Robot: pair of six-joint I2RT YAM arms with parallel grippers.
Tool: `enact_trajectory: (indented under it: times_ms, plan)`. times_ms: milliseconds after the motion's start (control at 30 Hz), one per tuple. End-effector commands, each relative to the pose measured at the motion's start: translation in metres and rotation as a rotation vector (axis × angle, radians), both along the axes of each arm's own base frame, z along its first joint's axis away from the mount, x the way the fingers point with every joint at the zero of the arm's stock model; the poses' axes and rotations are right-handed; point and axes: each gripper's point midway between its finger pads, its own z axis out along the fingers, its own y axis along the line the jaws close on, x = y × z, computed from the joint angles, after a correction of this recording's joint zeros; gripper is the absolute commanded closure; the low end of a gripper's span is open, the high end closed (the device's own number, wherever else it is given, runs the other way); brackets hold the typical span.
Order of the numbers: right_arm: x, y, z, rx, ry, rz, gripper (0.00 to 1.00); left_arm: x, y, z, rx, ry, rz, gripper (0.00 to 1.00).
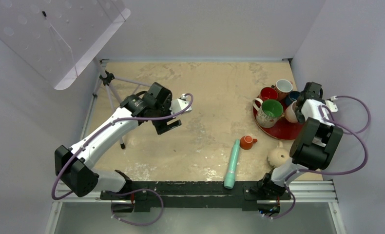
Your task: Turn the mug right side up
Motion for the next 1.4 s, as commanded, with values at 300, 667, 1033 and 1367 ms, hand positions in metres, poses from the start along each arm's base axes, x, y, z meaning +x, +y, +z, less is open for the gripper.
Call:
enact_trajectory:
  times_ms: [300,667,1033,1367]
  plan:
    - [0.045,-0.007,0.003,0.043,-0.146,-0.052,0.97,0.013,-0.001,0.001,-0.004,-0.020,0.040,0.17]
    - [0.059,-0.006,0.005,0.036,-0.132,0.015,0.59,0.017,-0.002,-0.004,0.011,-0.023,0.039,0.17]
    - [0.066,0.001,0.120,-0.240,-0.203,0.284,0.45,0.015,-0.002,-0.005,0.005,-0.013,0.033,0.17]
    - [0.098,0.195,0.142,-0.457,-0.068,0.947,0.45,0.014,-0.004,-0.003,-0.006,-0.007,0.037,0.17]
